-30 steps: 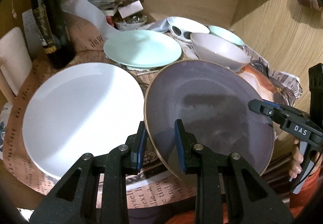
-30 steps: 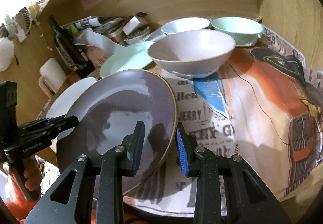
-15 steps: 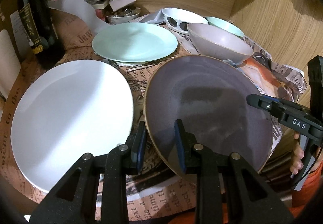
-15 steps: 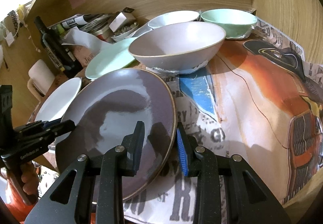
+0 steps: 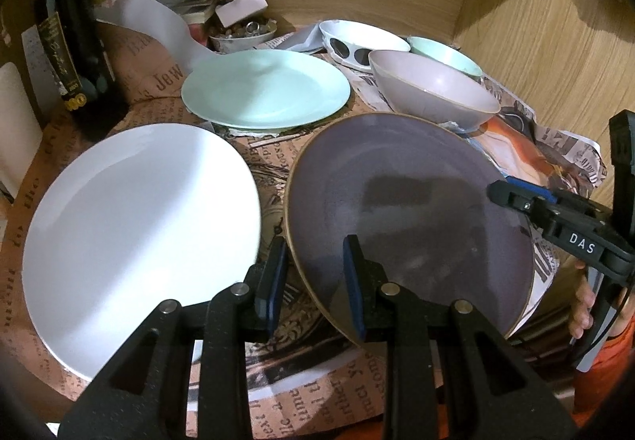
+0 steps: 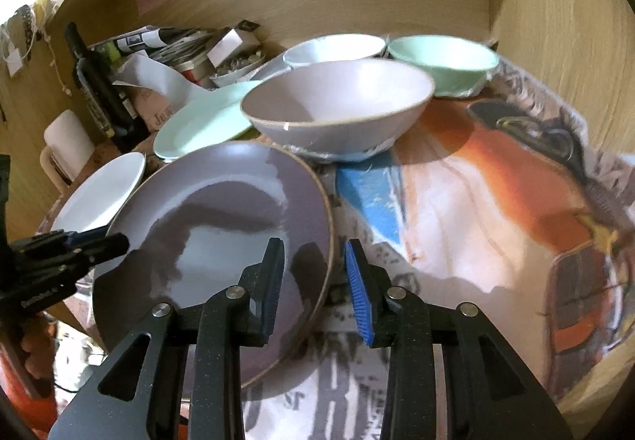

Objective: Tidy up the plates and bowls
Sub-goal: 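Lower the dark brown plate onto the table and open both grippers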

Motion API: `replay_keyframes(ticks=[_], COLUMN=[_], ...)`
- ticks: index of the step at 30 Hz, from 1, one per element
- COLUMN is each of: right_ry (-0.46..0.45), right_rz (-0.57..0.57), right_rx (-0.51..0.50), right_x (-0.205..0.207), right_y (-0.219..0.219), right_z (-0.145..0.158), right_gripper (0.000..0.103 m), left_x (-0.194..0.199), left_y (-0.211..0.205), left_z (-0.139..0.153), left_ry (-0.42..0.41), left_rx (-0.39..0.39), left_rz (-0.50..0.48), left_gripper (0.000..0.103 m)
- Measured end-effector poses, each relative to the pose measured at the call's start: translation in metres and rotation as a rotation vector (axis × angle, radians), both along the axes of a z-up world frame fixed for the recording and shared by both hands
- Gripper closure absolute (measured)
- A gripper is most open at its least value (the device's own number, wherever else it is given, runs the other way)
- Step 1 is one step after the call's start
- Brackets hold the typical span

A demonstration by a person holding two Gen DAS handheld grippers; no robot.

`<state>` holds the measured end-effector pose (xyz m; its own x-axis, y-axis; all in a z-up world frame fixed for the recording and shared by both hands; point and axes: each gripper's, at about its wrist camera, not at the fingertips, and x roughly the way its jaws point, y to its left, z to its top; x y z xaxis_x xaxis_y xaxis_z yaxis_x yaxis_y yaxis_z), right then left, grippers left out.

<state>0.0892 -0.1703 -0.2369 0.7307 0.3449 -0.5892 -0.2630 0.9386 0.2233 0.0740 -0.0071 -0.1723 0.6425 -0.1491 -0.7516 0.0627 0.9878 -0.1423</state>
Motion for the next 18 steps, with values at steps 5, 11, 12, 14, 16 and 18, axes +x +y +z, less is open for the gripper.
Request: replay_keyframes(ticks=[5, 11, 12, 14, 16, 18], right_ry=[-0.044, -0.125, -0.136, -0.159, -0.177, -0.197], right_rz=[0.004, 0.029, 0.033, 0.048, 0.060, 0.073], right_rx=[0.035, 0.056, 0.057, 0.060, 0.068, 0.074], right_x=[-0.007, -0.018, -0.019, -0.021, -0.022, -0.022], right_y=[-0.005, 0.003, 0.005, 0.012, 0.016, 0.022], right_z=[0.016, 0.039, 0.043, 0.051, 0.056, 0.061], right_gripper=[0.071, 0.058, 0.056, 0.054, 0.045, 0.037], left_x=[-0.012, -0.024, -0.025, -0.029, -0.033, -0.036], left_y=[0.004, 0.009, 0.012, 0.015, 0.020, 0.027], left_z=[0.022, 0.046, 0.051, 0.057, 0.061, 0.067], left_ry=[-0.090, -0.194, -0.208, -0.234, -0.257, -0.276], left_rx=[0.011, 0.049, 0.051, 0.055, 0.061, 0.066], left_rz=[0.014, 0.046, 0.055, 0.070, 0.084, 0.098], left_gripper=[0.058, 0.045, 0.042, 0.036, 0.031, 0.022])
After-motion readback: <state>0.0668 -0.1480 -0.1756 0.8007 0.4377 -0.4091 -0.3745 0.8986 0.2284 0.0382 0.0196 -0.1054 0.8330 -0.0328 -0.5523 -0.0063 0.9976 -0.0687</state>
